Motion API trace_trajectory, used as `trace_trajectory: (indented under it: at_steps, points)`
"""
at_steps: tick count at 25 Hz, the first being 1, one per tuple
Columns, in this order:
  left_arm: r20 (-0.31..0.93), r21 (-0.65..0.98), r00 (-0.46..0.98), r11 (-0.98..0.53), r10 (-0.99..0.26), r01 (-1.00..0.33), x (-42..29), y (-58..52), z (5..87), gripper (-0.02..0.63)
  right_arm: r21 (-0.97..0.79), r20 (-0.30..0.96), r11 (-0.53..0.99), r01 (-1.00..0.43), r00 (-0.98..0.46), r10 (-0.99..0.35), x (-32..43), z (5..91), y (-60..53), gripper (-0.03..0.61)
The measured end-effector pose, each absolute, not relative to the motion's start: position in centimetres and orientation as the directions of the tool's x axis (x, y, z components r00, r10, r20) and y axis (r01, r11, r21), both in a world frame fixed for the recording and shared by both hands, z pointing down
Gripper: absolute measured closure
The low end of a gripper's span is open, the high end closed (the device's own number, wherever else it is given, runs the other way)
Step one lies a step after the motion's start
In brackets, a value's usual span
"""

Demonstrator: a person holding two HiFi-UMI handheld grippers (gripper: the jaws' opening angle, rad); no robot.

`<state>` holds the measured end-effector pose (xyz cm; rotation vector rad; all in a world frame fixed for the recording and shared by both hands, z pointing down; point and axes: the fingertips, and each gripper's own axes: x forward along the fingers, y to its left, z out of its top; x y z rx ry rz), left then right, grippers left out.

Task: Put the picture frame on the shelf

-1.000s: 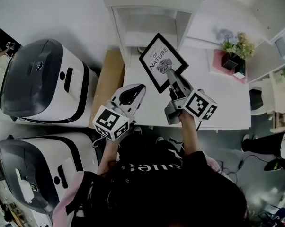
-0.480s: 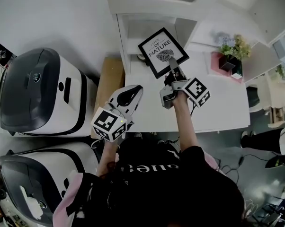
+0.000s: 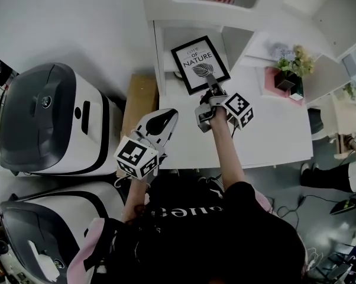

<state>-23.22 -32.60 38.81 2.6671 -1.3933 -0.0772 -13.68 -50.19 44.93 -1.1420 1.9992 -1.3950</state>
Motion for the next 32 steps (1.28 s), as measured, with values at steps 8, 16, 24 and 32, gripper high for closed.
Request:
trace_trajectory:
  at_steps: [8, 16, 24, 32]
  points:
    - [0.032, 0.155, 0.549, -0.539, -0.835, -0.828, -25.4, -32.6, 39.7, 0.592, -0.932, 0.138, 0.066, -0.356, -0.518, -0.844, -15.1, 46.4, -52.8, 0.494]
    - [0.037, 0.164, 0.532, -0.520, -0.846, -0.838, -26.8, -32.8, 40.1, 0.592, -0.915, 0.187, 0.041, -0.402, -0.511, -0.839, -15.5, 48.1, -54.1, 0.459]
    - [0.040, 0.164, 0.536, -0.524, -0.843, -0.836, -26.7, -33.0, 40.4, 0.592, -0.883, 0.161, 0.141, -0.448, -0.571, -0.805, -16.0, 47.3, -53.6, 0.374]
    - [0.040, 0.168, 0.536, -0.523, -0.843, -0.836, -26.1, -33.1, 40.3, 0.592, -0.880, 0.145, 0.188, -0.437, -0.622, -0.769, -14.9, 46.4, -51.8, 0.350]
